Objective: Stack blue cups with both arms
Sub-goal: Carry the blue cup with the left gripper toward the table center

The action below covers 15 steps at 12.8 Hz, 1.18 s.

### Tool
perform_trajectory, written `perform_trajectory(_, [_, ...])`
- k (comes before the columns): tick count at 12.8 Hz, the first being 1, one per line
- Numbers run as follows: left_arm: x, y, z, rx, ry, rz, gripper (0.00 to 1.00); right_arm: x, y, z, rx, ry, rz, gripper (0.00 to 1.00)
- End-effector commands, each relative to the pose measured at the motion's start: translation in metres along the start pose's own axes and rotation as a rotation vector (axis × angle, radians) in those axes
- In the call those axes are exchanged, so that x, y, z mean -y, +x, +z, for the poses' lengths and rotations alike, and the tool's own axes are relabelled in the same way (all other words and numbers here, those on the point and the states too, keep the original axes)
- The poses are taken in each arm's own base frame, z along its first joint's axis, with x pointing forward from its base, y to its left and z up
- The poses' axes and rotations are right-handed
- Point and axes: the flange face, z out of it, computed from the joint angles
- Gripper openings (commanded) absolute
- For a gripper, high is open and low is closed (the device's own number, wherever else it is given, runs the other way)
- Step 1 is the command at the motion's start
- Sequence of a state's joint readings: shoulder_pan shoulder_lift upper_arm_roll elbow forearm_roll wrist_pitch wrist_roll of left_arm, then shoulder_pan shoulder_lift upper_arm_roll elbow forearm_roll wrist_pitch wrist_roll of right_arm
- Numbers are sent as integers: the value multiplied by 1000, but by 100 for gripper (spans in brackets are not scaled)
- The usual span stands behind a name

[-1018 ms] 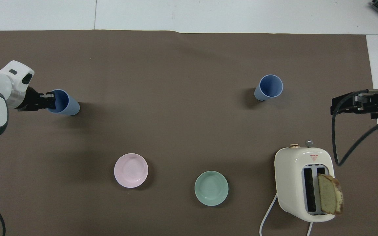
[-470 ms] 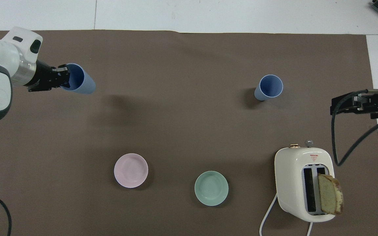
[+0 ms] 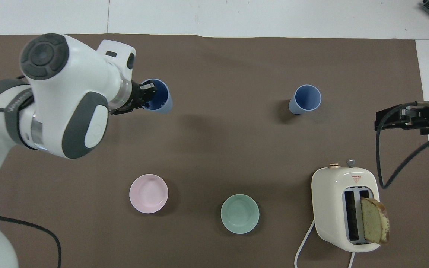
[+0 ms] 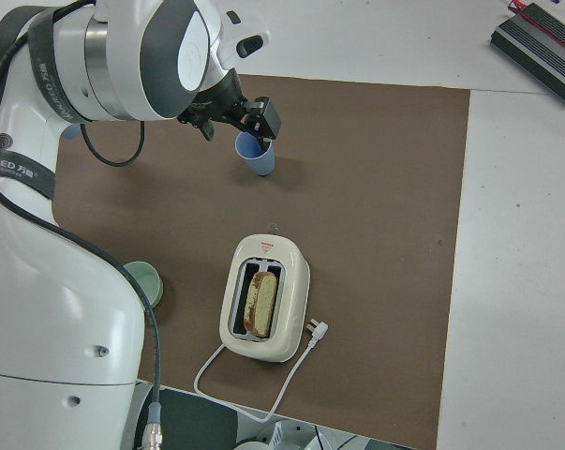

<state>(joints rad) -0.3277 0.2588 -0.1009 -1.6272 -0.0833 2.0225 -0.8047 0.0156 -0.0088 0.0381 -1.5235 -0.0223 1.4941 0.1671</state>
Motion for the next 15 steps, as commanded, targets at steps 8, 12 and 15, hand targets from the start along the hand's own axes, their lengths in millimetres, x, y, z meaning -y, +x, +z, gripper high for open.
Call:
perform_trajectory(8, [-29, -43, 95, 7, 4, -22, 0, -4, -3, -2, -14, 1, -17, 100])
perform_trajectory(12, [-24, -55, 112, 15, 16, -26, 0, -4, -3, -2, -16, 1, -18, 100])
perform_trajectory(15, [-26, -61, 114, 17, 18, -15, 0, -4, -1, -3, -28, 3, -17, 100])
